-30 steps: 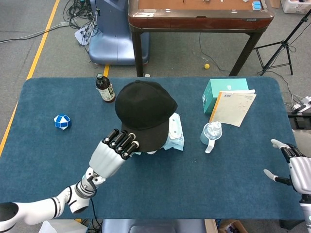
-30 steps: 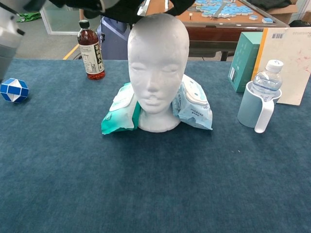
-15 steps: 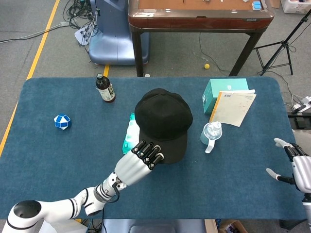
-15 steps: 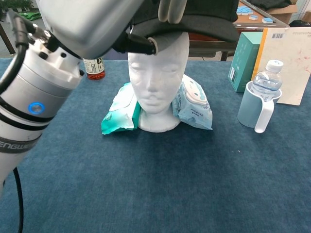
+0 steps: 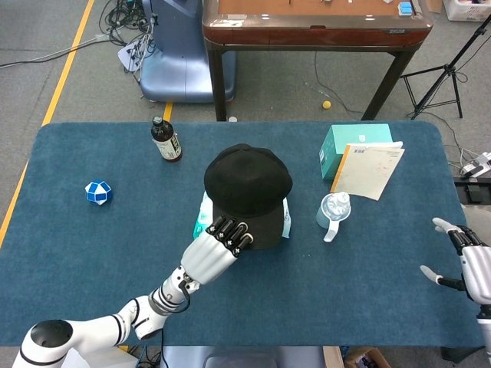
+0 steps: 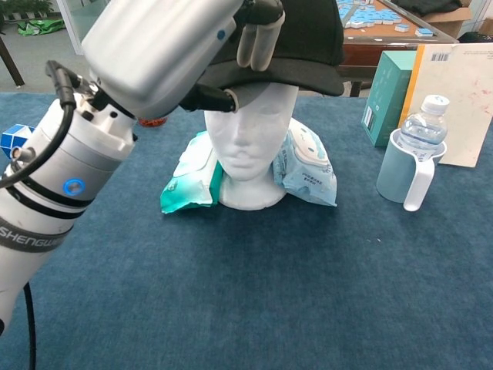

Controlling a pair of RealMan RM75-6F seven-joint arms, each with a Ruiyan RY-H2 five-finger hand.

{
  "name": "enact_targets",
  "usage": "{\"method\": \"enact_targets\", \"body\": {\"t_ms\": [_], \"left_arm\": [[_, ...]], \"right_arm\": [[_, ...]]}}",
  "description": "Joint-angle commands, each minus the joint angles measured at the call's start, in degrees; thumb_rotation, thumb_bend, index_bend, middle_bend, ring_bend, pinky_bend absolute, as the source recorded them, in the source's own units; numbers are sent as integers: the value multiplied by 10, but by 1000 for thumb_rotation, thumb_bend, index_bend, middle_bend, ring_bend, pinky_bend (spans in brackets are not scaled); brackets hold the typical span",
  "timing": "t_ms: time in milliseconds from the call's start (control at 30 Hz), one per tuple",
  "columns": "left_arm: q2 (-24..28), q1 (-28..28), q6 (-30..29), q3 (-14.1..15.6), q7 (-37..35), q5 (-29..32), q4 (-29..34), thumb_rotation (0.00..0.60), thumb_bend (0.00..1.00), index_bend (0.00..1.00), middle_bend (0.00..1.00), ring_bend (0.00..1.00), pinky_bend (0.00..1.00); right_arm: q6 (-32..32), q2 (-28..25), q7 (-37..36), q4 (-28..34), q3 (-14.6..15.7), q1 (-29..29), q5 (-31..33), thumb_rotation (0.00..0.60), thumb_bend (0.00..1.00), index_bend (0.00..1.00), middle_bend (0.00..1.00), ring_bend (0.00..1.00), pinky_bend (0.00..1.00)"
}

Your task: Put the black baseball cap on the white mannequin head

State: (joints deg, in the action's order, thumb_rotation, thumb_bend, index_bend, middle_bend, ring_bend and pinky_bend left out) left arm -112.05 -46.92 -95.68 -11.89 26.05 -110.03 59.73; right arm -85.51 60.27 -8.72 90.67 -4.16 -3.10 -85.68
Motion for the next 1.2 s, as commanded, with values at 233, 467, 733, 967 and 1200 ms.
{"method": "enact_targets", "body": {"t_ms": [233, 467, 733, 967, 1200], "left_arm": [[4, 34, -6, 36, -1, 8, -7, 600, 401, 779, 624, 520, 618], [8, 71, 1, 58, 11, 31, 5, 600, 379, 489, 502, 457, 618], [37, 117, 4, 72, 56, 55, 61, 600, 284, 188, 381, 367, 580], [73, 157, 13, 80, 112, 78, 135, 600, 199, 131, 312, 313, 543], [114, 210, 2, 98, 125, 101, 175, 600, 188, 135, 295, 301, 528]], "right_arm": [[2, 2, 13, 3, 1, -1, -1, 600, 31, 200, 304, 224, 476], [4, 3, 17, 3, 1, -2, 1, 600, 31, 200, 304, 224, 476], [4, 4, 22, 5, 1, -2, 1, 600, 31, 201, 304, 224, 476], [7, 6, 32, 6, 2, -3, 2, 600, 30, 200, 305, 224, 476], [5, 7, 35, 8, 2, -2, 1, 600, 31, 200, 304, 224, 476]]}}
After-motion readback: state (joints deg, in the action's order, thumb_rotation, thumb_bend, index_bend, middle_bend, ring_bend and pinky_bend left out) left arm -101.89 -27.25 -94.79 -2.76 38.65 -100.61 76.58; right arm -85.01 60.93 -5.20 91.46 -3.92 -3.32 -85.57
